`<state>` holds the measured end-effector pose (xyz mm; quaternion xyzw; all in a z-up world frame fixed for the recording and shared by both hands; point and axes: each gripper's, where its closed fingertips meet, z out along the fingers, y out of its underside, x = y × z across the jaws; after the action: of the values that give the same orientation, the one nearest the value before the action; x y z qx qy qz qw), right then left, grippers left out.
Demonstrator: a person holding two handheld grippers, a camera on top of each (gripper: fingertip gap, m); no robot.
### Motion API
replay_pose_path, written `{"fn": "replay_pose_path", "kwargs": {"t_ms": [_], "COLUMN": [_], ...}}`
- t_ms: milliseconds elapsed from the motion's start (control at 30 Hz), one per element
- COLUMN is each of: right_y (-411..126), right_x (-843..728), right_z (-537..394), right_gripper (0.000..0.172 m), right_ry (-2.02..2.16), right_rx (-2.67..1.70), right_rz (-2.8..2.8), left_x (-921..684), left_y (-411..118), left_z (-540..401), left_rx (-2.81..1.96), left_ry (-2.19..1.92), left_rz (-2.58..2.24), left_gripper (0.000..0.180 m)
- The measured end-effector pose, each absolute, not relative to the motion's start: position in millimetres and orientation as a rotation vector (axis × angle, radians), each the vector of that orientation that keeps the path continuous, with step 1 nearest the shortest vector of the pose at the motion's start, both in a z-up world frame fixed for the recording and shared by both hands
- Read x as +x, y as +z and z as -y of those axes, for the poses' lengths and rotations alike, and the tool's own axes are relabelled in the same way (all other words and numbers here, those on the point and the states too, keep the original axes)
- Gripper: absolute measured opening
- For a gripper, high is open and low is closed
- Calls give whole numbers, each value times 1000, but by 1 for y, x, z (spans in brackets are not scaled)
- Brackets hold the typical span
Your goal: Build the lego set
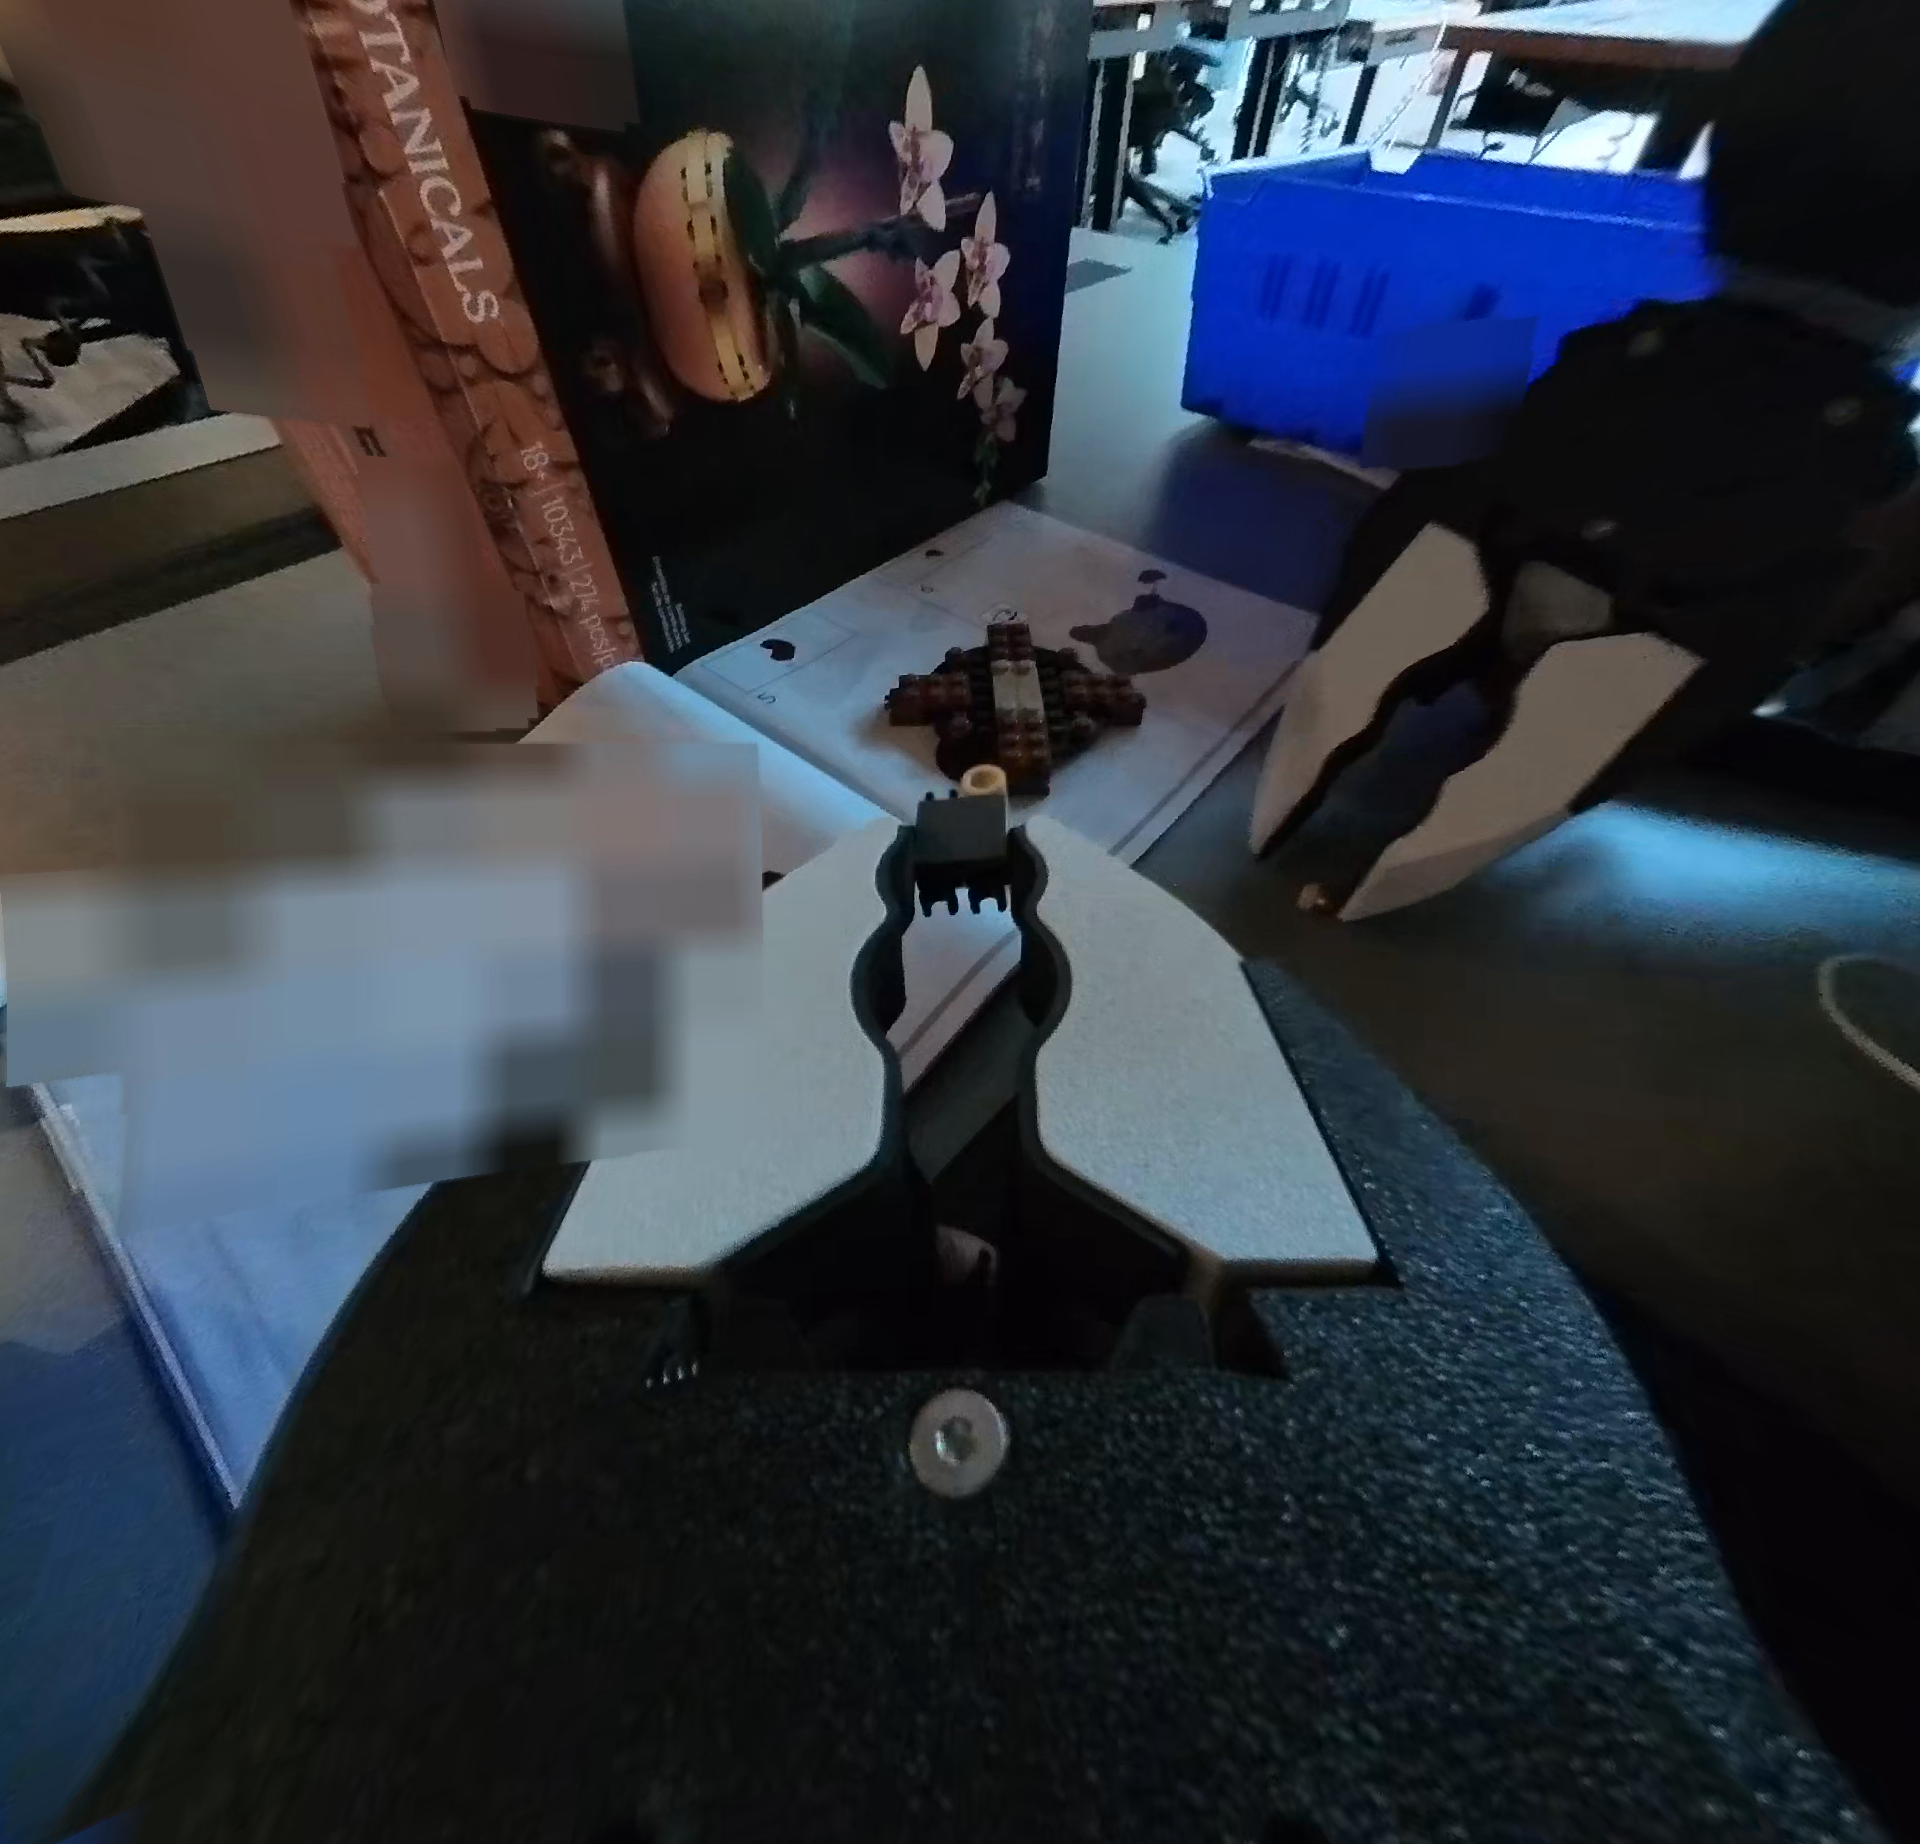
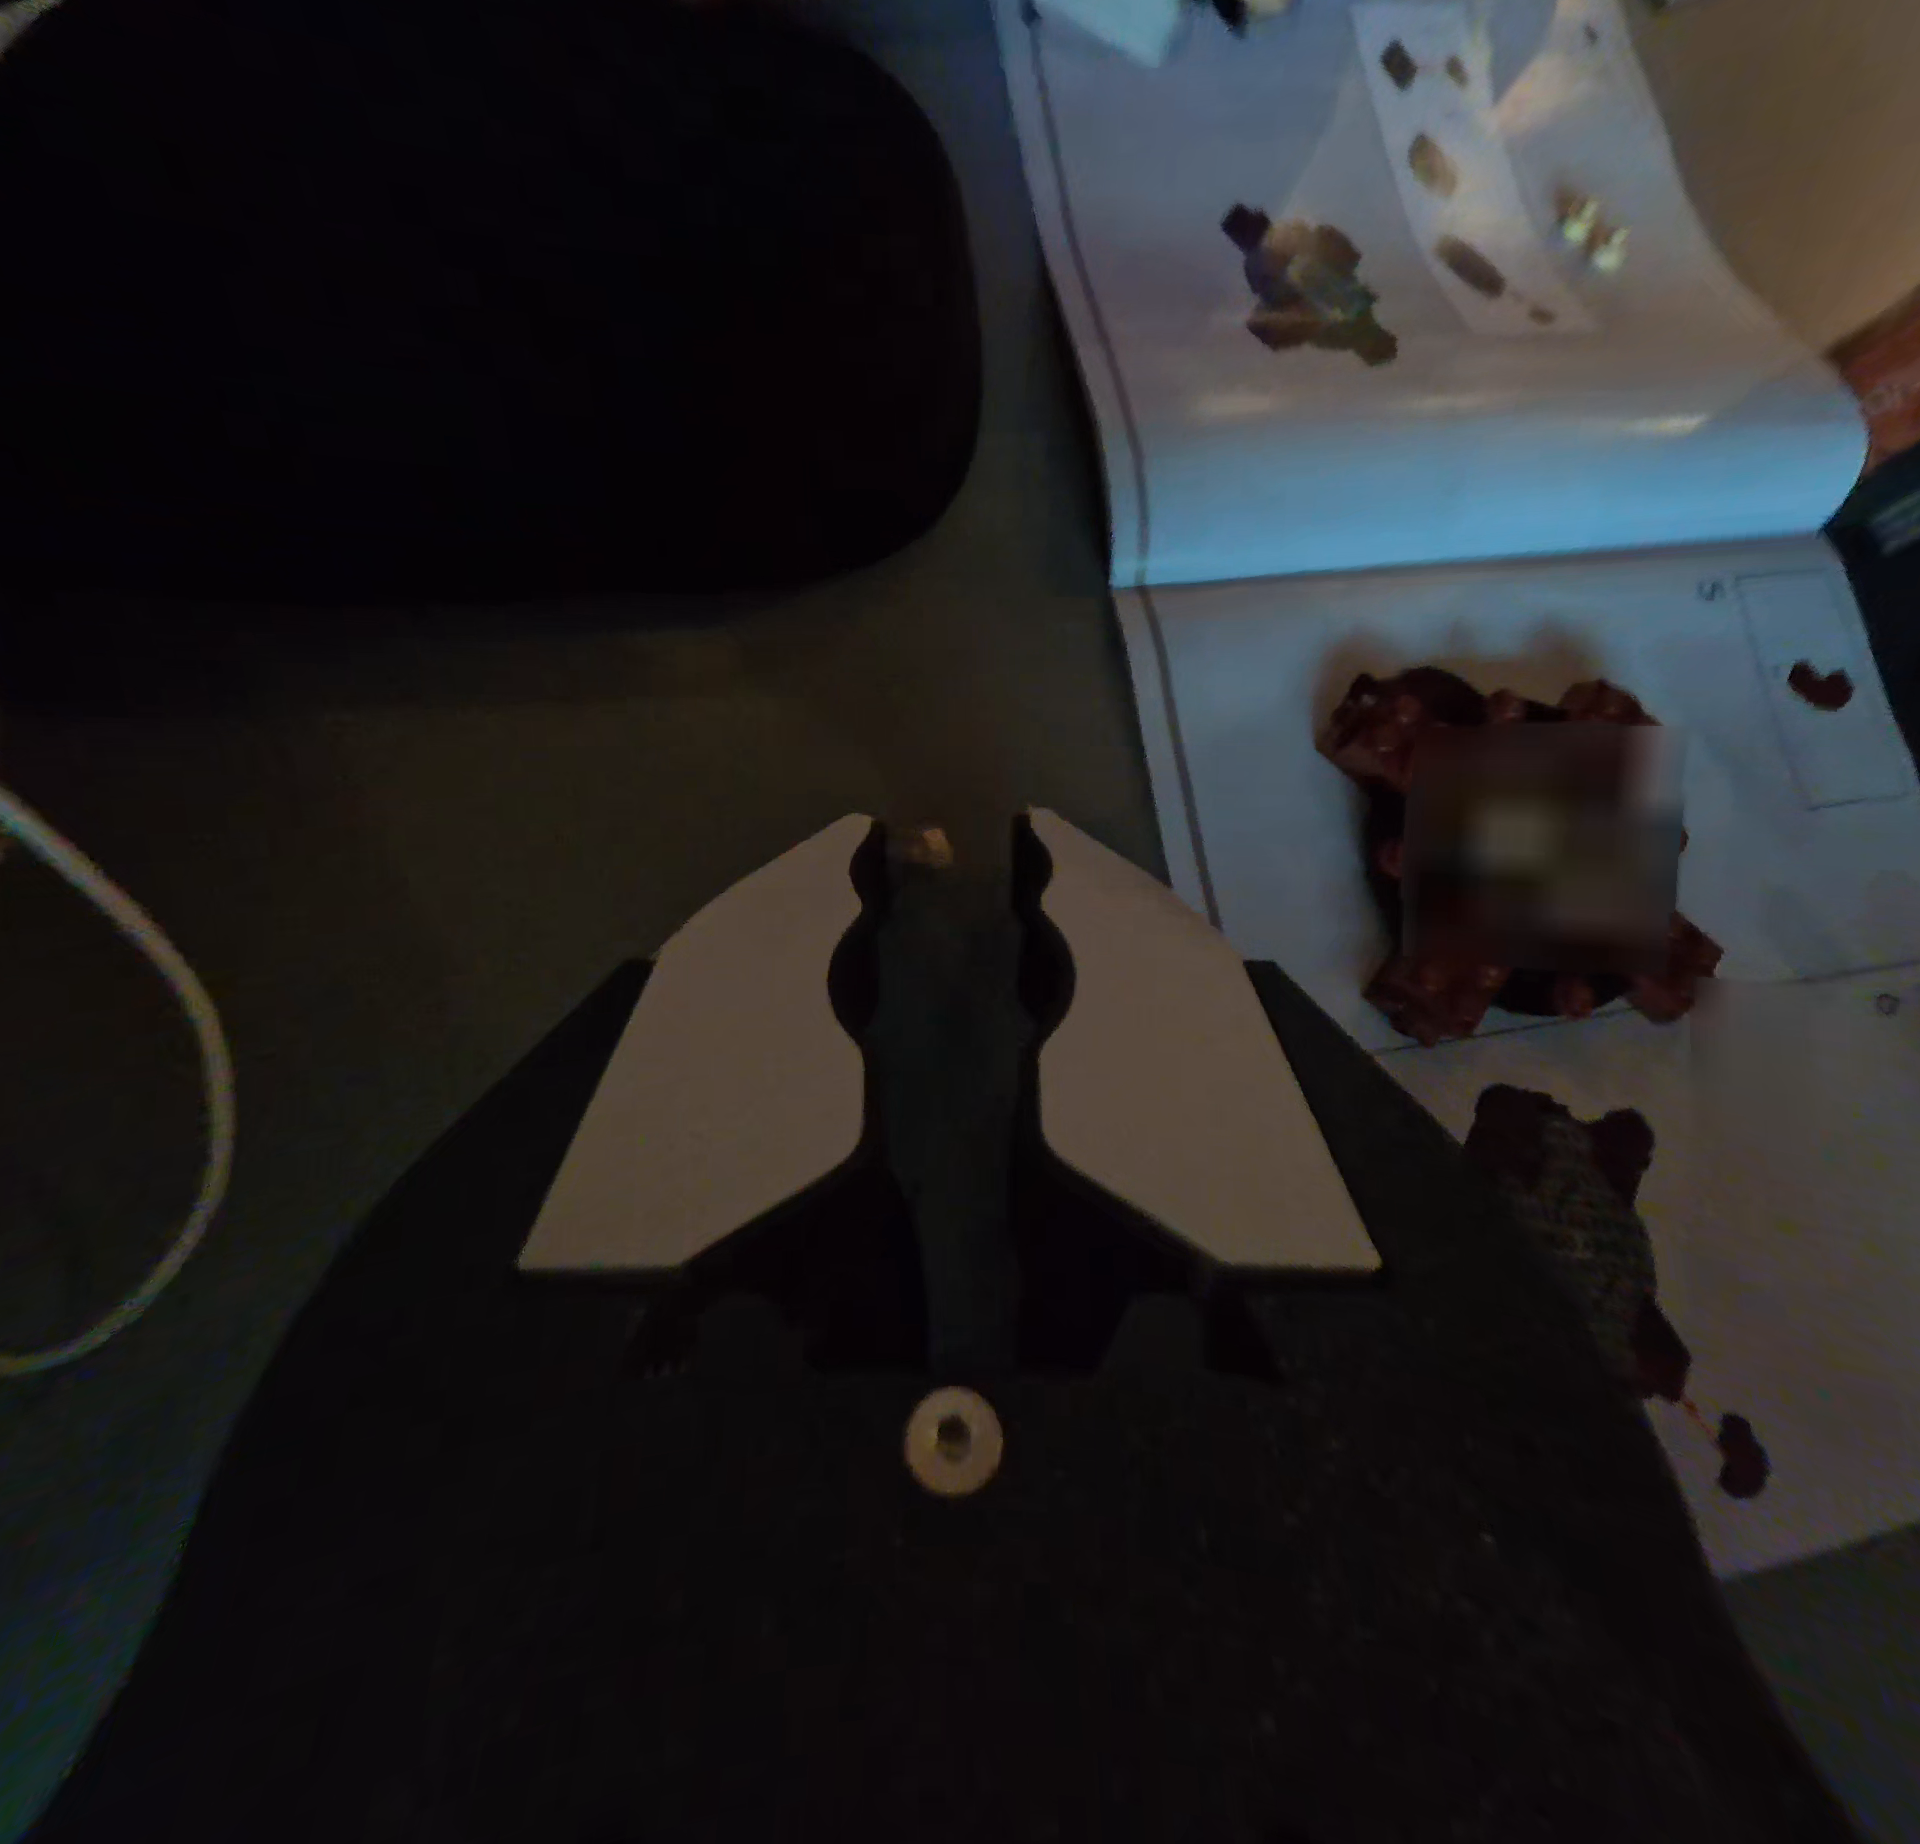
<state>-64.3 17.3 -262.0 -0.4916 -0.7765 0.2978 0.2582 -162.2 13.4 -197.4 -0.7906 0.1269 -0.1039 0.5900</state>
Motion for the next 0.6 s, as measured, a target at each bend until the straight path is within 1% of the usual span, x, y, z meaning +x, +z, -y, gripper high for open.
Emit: {"fn": "replay_pose_path", "kwargs": {"t_ms": [67, 167, 333, 467, 533, 600], "right_y": [-261, -257, -246, -244, -237, -232], "right_x": [-64, -64, -55, -45, -38, -36], "right_z": [-16, -18, -27, -34, -26, -30], "right_gripper": [23, 23, 0, 0, 2, 10], "right_ry": [782, 774, 829, 810, 850, 769], "right_rx": [-1294, -1283, -1426, -1548, -1367, -1040], "right_rz": [2106, 2072, 1996, 2027, 2262, 2486], "left_x": [-162, -161, -161, -160, -158, -155], "left_y": [-200, -202, -203, -204, -205, -206], "left_z": [-14, -15, -14, -15, -14, -14], "left_rx": [-1854, -1868, -1867, -1868, -1872, -1870], "left_ry": [-233, -218, -215, -229, -245, -269], "left_rz": [-303, -317, -326, -331, -348, -377], "left_gripper": [17, 17, 17, 17, 17, 17]}}
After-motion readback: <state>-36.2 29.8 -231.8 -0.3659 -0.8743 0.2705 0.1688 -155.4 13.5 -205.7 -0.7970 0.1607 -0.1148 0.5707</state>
